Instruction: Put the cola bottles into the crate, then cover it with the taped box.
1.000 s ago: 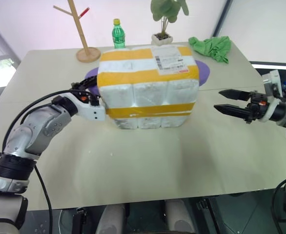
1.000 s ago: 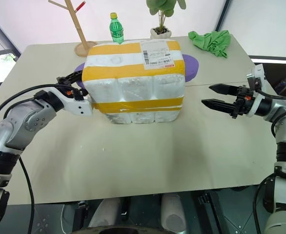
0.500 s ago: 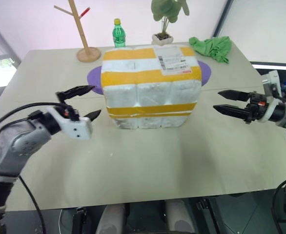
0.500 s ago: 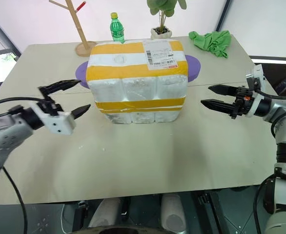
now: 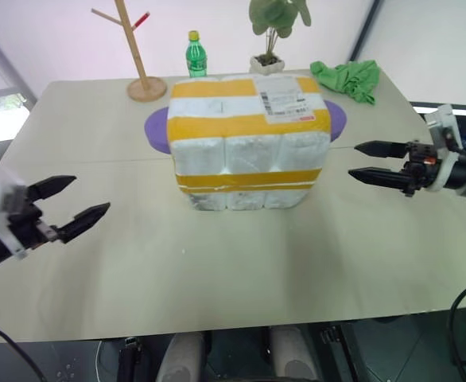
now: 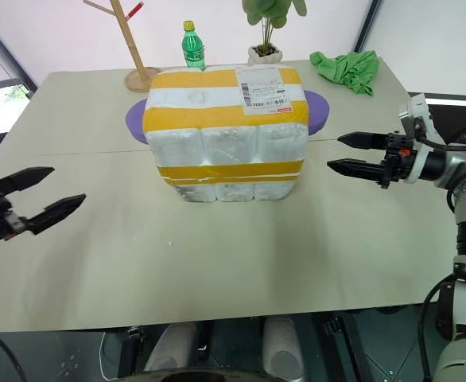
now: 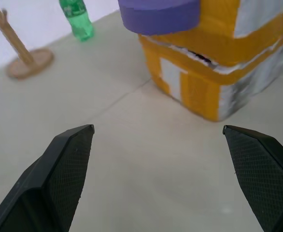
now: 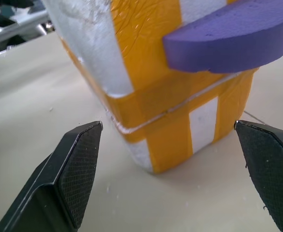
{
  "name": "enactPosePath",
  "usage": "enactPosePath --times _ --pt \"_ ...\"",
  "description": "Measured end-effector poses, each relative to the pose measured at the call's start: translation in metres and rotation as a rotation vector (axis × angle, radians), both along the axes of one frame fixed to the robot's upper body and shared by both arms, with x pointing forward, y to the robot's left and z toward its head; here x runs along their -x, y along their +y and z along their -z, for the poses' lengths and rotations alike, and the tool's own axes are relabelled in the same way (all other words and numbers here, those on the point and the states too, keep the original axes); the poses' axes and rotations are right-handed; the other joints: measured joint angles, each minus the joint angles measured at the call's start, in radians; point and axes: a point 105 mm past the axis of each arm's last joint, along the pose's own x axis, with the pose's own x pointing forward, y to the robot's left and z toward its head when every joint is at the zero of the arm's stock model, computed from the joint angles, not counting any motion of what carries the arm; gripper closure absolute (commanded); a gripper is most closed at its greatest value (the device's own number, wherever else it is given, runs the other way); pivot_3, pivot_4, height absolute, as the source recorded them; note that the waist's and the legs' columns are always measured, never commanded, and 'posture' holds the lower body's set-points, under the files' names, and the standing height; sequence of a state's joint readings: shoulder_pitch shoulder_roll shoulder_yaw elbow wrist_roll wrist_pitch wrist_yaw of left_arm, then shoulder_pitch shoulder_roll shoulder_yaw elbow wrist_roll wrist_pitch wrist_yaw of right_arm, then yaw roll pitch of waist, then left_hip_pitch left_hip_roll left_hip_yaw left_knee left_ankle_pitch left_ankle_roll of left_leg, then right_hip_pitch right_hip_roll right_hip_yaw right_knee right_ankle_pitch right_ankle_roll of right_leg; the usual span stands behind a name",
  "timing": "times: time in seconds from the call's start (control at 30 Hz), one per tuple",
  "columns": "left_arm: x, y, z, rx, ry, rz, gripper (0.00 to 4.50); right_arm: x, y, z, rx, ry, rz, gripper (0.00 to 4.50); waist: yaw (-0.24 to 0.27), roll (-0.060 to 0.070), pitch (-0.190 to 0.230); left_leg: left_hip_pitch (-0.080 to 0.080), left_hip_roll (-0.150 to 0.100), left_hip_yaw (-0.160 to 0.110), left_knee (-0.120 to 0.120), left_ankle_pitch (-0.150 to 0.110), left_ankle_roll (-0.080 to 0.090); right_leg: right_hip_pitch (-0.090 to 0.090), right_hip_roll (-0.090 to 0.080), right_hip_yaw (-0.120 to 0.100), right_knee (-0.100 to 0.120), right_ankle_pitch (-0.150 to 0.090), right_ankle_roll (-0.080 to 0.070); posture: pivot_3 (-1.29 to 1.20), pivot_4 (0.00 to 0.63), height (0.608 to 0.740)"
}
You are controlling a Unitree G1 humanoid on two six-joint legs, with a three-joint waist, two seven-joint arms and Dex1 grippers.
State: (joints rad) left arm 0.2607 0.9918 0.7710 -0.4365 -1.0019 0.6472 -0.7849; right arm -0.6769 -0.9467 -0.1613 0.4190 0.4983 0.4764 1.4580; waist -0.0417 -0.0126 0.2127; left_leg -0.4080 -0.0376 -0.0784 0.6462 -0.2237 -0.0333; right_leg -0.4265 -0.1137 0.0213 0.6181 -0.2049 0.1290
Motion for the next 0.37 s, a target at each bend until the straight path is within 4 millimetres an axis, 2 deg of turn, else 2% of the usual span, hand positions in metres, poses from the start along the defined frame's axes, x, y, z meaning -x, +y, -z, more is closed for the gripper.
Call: enactPosePath --times 0.17,0.37 --pt "0.02 -0.009 -0.024 0.106 0.073 0.143 0.03 0.007 -0.002 -0.002 0.027 0.008 -0.04 0.0 -0.003 0.0 0.0 0.0 0.0 0.001 0.0 0.0 0.0 0.0 0.0 0.0 0.0 0.0 -0.001 0.0 0.15 0.74" --pt "0.022 -0.009 -0.031 0.072 0.072 0.177 0.03 0.011 -0.008 -0.003 0.032 0.024 -0.054 0.0 -0.003 0.0 0.0 0.0 0.0 0.001 -0.001 0.0 0.0 0.0 0.0 0.0 0.0 -0.002 -0.004 0.0 0.15 0.74"
